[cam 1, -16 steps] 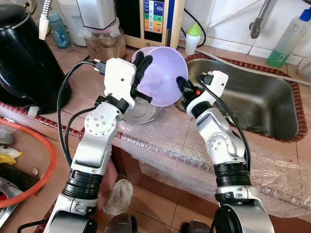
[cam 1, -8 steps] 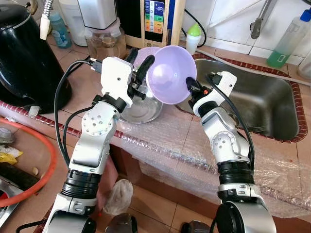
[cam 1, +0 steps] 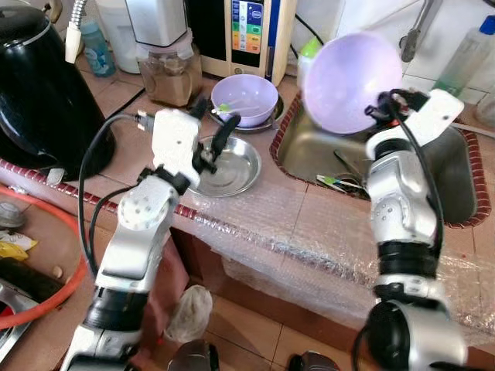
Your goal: Kitchen organization
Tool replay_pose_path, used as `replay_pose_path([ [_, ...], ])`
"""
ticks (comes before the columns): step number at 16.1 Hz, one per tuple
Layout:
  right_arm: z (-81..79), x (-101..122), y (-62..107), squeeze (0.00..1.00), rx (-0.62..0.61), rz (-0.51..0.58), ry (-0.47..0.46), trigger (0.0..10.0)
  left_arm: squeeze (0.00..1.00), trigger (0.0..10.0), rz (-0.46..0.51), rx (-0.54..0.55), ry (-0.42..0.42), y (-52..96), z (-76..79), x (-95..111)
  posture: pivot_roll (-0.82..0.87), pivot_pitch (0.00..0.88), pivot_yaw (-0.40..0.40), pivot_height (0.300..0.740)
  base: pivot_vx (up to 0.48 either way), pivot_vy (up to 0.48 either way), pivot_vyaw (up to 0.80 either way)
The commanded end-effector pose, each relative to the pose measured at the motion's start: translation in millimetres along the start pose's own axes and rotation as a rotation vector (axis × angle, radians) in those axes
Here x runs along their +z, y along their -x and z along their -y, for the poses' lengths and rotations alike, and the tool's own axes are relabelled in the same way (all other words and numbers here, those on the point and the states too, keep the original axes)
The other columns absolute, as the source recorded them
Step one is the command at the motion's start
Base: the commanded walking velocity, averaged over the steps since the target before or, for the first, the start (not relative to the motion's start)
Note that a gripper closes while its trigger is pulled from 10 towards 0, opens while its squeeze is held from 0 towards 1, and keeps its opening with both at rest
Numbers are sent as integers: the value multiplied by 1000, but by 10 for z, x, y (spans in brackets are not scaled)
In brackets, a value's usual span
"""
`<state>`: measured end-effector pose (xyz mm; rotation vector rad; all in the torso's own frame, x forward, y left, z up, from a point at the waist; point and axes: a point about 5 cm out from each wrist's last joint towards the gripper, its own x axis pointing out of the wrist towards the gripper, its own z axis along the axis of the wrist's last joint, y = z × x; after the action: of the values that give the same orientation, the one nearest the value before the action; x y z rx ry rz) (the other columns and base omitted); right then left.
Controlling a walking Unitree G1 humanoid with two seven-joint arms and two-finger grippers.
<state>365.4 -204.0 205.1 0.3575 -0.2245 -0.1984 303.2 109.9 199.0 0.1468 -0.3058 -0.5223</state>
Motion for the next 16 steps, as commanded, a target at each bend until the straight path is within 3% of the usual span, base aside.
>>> replay_pose_path([
  [1, 245, -88, -20, 0, -131, -53, 139, 0, 1000, 10000, -57, -109, -11, 99, 106, -78, 32, 30, 22, 740, 0, 0, 0],
  [2, 338, -148, -13, 0, -173, -83, 179, 0, 1000, 10000, -83, -143, -11, 133, 138, -115, 32, 30, 22, 740, 0, 0, 0],
  [4, 505, -418, 35, 0, -214, -200, 243, 4196, 1000, 10000, -135, -225, -14, 194, 213, -180, 38, 32, 19, 740, 0, 0, 0],
  [5, 558, -525, 67, 0, -239, -251, 274, 9608, 1000, 10000, -150, -259, -2, 207, 243, -191, 38, 32, 19, 740, 0, 0, 0],
  [6, 570, -610, 83, 0, -239, -292, 292, 10000, 1000, 10000, -167, -281, -3, 218, 262, -201, 38, 32, 19, 740, 0, 0, 0],
  [10, 522, -789, 108, 0, -219, -362, 318, 10000, 1000, 10000, -189, -306, -11, 245, 276, -209, 47, 35, 19, 740, 0, 0, 0],
  [11, 424, -898, 133, 0, -186, -398, 300, 10000, 1000, 10000, -210, -352, 6, 283, 315, -219, 49, 37, 21, 740, 0, 0, 0],
  [12, 354, -981, 168, 1000, -135, -438, 318, 10000, 1000, 10000, -215, -355, 11, 294, 326, -223, 49, 38, 21, 740, 0, 0, 0],
  [16, 312, -1059, 214, 1000, -110, -452, 400, 10000, 1000, 10000, -215, -340, 1, 273, 318, -220, 47, 38, 22, 740, 0, 0, 0],
])
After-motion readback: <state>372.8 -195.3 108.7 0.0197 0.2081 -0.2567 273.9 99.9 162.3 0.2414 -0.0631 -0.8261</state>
